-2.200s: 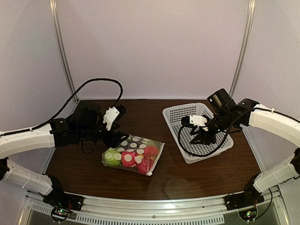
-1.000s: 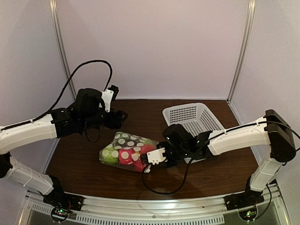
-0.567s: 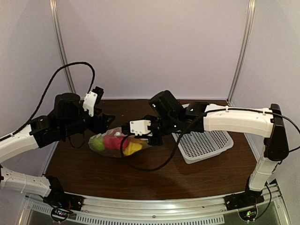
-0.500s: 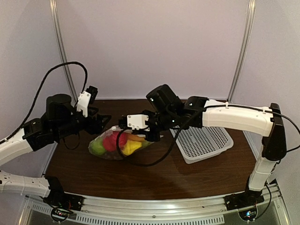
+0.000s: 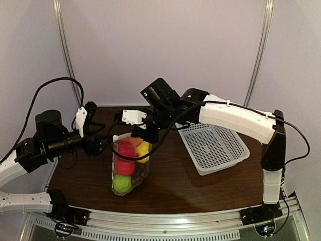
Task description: Open the zip-top bag and remove the fake food
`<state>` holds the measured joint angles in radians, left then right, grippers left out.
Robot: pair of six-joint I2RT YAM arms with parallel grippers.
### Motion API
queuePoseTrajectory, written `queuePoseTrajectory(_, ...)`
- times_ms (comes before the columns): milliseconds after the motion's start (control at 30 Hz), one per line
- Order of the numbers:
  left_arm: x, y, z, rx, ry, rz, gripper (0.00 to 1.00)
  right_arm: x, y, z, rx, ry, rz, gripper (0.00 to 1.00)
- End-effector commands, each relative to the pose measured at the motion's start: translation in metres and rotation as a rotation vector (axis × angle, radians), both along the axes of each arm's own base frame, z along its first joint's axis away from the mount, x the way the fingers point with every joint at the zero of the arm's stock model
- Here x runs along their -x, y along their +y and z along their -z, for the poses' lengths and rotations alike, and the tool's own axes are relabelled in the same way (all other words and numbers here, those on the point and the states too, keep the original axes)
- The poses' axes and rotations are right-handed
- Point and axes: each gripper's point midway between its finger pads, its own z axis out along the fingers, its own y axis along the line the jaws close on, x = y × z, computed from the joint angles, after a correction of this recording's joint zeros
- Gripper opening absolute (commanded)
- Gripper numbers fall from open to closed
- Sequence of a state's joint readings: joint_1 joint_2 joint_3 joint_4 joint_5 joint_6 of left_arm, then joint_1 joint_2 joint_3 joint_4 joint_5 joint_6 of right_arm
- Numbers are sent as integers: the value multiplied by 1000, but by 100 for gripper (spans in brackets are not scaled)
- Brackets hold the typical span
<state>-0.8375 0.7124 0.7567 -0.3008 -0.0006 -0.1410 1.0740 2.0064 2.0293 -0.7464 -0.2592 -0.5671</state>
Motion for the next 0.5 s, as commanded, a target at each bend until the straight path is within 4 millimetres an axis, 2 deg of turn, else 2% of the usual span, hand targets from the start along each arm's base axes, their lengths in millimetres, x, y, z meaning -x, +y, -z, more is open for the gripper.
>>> queuePoseTrajectory(0,4,-6,-6,23,-37,49,72,-8,-2,-1,22,6,61,0)
queuePoseTrajectory(300,0,-26,13,-24,-35,118,73,-18,6,10,32,16,96,0)
queuePoseTrajectory(467,-1,-11,1,16,-28,47,75,-23,2,10,32,28,106,0)
